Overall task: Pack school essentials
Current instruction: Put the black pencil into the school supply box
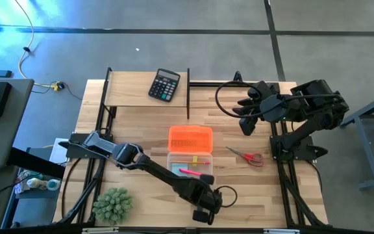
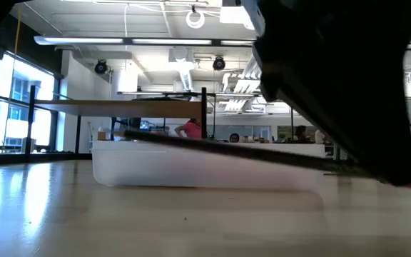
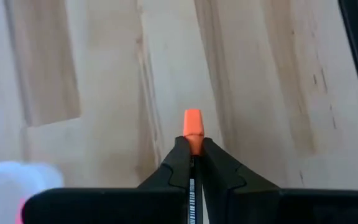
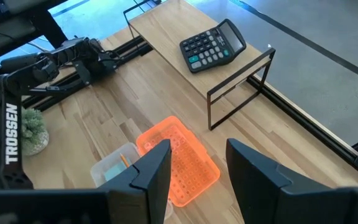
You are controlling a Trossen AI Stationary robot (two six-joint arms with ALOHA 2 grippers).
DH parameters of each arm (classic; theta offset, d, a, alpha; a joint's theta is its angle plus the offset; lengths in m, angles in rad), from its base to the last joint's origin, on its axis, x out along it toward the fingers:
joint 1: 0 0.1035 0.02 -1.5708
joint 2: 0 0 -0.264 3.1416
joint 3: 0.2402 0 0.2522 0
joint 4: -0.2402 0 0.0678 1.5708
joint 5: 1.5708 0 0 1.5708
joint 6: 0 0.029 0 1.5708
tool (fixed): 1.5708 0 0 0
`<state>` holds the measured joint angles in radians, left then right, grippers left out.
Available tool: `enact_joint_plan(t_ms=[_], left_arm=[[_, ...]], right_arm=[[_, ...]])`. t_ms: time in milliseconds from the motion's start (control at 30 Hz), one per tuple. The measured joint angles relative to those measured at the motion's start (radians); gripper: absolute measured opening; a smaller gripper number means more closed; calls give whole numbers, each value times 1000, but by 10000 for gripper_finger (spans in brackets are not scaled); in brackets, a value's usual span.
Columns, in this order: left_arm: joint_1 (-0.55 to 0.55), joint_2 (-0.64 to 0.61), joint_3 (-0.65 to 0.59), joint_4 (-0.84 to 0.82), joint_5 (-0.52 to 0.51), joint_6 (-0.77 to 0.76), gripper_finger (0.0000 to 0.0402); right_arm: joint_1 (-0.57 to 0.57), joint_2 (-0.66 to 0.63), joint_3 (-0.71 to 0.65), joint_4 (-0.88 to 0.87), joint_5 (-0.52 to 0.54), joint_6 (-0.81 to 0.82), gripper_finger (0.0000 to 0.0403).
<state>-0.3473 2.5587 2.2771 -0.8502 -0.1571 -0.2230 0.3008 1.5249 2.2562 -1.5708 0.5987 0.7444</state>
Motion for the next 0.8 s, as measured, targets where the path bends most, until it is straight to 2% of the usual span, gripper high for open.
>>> enact_joint_plan(t_ms=[167,467,600,800], left_arm=[[2,-2,76,-106,-22,0,8],[20,-107,71,-183,-106,54,8],[62,-155,71,-217,-135,86,8],[148,-193,72,-364,-217,103,7]], right_arm=[[0,0,0,0,0,0,144],[0,0,0,0,0,0,144],[0,0,0,0,0,15,144],[0,0,0,0,-5,42,144]])
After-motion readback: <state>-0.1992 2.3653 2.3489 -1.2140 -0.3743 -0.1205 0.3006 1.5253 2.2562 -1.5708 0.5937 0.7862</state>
